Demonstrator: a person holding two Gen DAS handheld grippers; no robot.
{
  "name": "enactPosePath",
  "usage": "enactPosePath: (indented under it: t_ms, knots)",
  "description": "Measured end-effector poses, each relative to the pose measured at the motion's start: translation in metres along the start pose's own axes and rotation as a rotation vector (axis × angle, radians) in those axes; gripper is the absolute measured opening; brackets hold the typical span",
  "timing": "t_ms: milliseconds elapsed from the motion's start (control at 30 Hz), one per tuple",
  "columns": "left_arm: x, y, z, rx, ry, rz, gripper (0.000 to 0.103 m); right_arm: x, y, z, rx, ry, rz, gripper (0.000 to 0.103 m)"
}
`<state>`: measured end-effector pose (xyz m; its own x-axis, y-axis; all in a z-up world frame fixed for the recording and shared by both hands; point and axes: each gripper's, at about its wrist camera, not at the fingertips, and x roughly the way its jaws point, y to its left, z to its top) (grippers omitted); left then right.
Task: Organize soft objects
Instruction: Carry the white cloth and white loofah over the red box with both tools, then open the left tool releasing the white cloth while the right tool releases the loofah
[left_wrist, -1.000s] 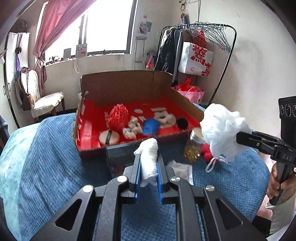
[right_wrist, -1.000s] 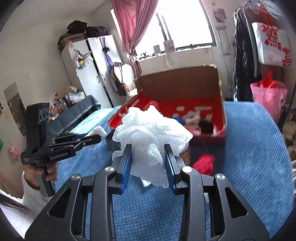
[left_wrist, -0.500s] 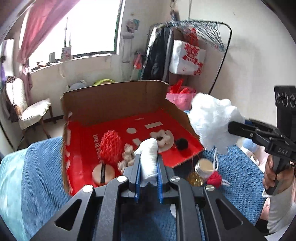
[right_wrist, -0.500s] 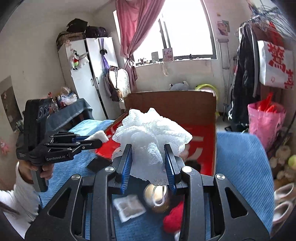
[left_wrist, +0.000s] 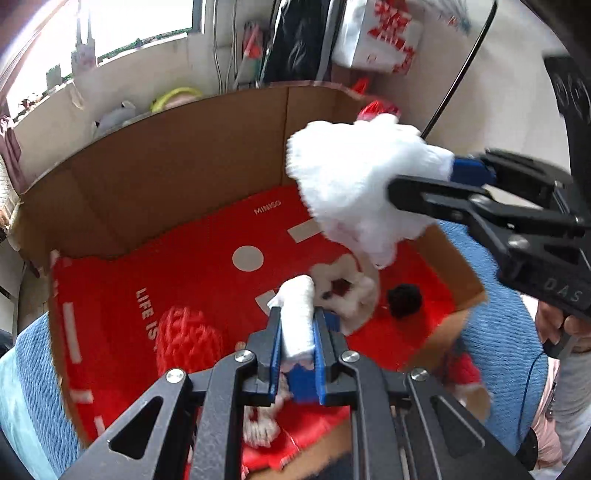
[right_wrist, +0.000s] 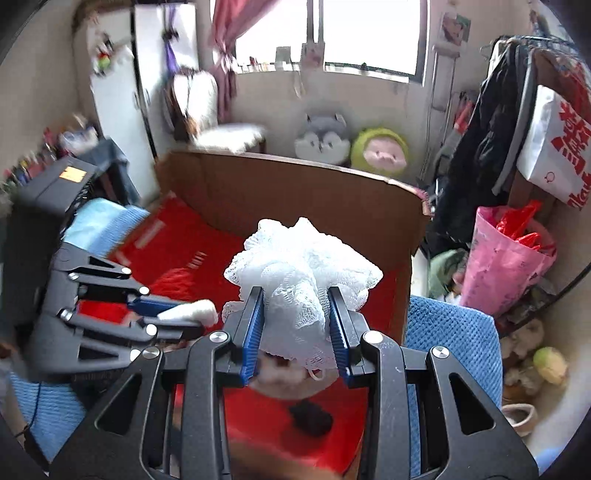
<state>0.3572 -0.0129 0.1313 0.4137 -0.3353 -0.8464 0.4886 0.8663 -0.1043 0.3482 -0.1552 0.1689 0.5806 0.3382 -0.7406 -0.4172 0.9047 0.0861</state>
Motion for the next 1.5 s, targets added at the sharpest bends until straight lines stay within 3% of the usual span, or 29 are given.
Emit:
enactPosePath:
  t_ms: [167,233,433,667,867,933,1067,1233,1367,1500]
  knots:
    - [0.033,0.01,0.014,-0.024,0.057,0.022,0.015,0.056,-0.005,0.015,-0.001,0.141,-0.042,0.032]
    - [0.043,0.016,0.016,-0.048,0.077,-0.001,0.015,0.074,-0.008,0.016,0.011,0.187,-0.057,0.032]
    - [0.061,0.02,0.018,-0.05,0.091,0.039,0.015,0.112,-0.014,0.015,0.027,0.274,-0.087,0.032]
    - [0.069,0.015,0.013,-0.042,0.107,0.058,0.016,0.123,-0.013,0.014,0.025,0.288,-0.097,0.036]
    - [0.076,0.012,0.02,-0.052,0.11,0.065,0.016,0.127,-0.018,0.017,0.03,0.305,-0.088,0.047]
    - [0.078,0.013,0.021,-0.06,0.113,0.062,0.021,0.129,-0.015,0.016,0.021,0.307,-0.086,0.052]
    - [0.074,0.009,0.023,-0.057,0.096,0.063,0.042,0.129,-0.009,0.015,-0.014,0.307,-0.109,0.058]
    - [0.072,0.006,0.022,-0.059,0.093,0.062,0.047,0.125,-0.01,0.017,-0.009,0.304,-0.113,0.062]
    - [0.068,0.006,0.02,-0.06,0.08,0.068,0.059,0.119,-0.008,0.016,-0.011,0.299,-0.12,0.064]
    - [0.07,0.01,0.009,-0.066,0.061,0.066,0.06,0.11,-0.006,0.017,-0.009,0.289,-0.119,0.064]
